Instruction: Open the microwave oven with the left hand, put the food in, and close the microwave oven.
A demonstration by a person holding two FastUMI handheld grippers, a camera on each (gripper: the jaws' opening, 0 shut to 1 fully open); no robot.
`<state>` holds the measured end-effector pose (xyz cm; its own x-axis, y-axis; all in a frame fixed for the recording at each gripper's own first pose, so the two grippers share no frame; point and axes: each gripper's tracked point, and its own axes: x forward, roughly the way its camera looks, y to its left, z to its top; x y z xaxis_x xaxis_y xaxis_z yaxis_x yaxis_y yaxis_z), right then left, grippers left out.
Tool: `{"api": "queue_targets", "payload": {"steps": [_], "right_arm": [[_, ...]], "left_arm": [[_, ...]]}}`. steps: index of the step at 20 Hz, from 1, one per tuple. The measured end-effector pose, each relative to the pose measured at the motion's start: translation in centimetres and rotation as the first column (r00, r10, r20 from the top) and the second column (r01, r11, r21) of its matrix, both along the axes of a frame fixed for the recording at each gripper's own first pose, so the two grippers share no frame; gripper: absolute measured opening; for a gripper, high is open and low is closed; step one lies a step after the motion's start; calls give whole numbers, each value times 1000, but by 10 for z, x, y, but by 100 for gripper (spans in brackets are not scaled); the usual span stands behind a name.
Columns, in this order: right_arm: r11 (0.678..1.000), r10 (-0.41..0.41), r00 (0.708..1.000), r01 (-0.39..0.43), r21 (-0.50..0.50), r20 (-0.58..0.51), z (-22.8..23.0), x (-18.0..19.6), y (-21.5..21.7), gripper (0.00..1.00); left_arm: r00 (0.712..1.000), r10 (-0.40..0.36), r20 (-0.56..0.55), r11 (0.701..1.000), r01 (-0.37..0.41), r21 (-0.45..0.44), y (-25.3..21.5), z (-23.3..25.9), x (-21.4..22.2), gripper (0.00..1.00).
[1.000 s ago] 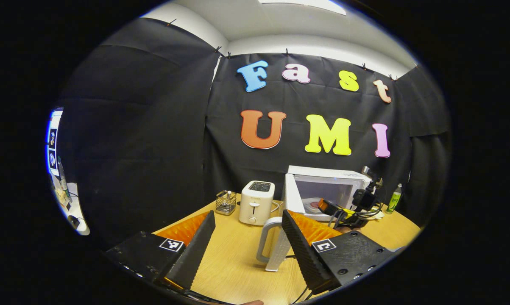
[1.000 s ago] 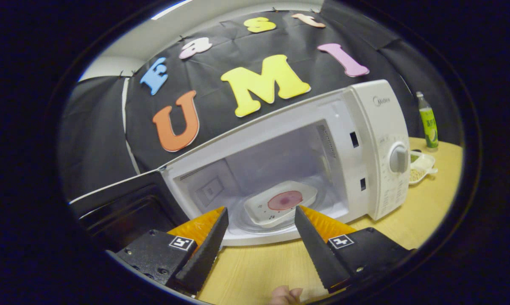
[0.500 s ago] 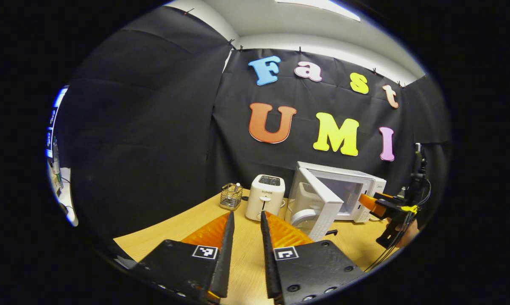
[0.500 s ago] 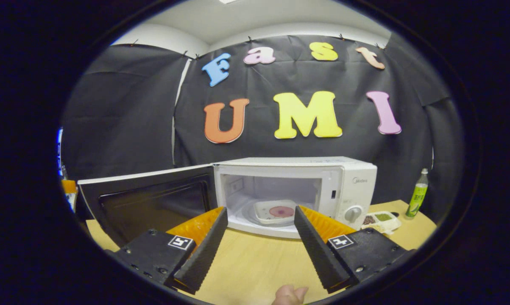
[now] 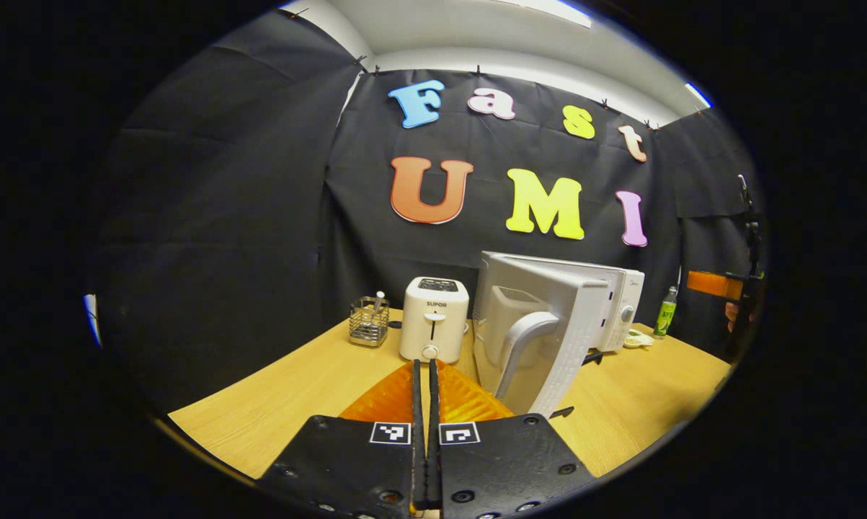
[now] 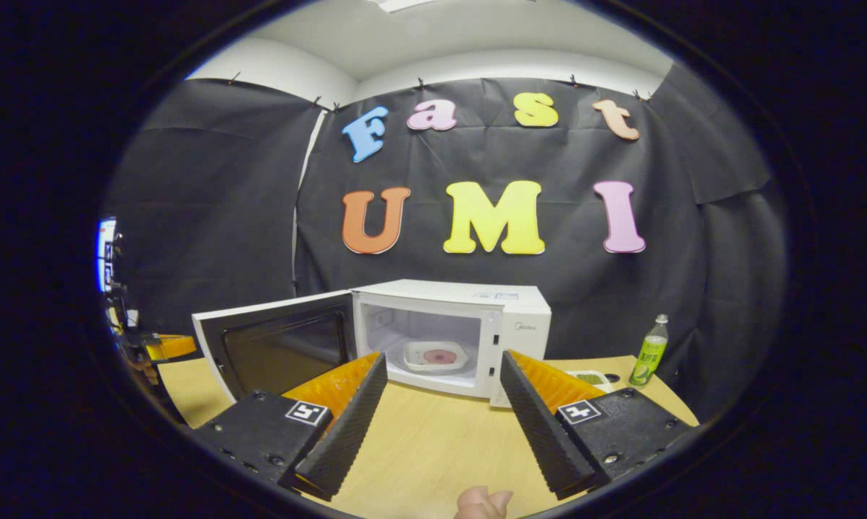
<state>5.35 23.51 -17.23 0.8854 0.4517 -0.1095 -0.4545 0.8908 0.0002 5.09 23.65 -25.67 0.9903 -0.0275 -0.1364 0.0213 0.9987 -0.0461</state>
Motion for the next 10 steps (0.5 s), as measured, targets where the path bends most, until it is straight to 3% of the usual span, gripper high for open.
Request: {"api": "queue_targets", "payload": {"steps": [2,3,4,5,6,7,8,9,10], "right_arm": [[1000,-17,1000,17,-3,-13,4,-3,-19,92],[999,-32,999,32,-8,-6,8,-2,-28,100],[999,-45,999,45,-7,-2,9,-3,-35,100],[999,-42,999,42,3,4,14,-4,-40,92],[999,-33,999,33,12,4,16,-7,-42,100],[999,-23,1000,24,22,-3,18,-9,-45,100],[999,-17,1000,17,32,-9,18,-11,-48,92],[999,-11,1000,12,41,-6,22,-12,-51,100],[999,-10,1000,10,44,-6,22,-13,-55,100]], "left_arm": [[999,-41,-8,999,41,2,-12,-9,7,0],[998,-61,-15,998,61,0,-19,-13,8,0],[997,-71,-10,997,71,3,-25,-12,9,0],[997,-83,-10,997,83,6,-31,-12,11,0],[996,-90,-10,996,90,5,-36,-13,11,0],[997,-78,-8,997,78,17,-38,-12,11,0],[997,-77,-14,997,77,21,-39,-16,15,0],[996,-86,-18,996,86,15,-43,-19,15,0],[995,-101,-25,995,101,6,-52,-21,16,0]]}}
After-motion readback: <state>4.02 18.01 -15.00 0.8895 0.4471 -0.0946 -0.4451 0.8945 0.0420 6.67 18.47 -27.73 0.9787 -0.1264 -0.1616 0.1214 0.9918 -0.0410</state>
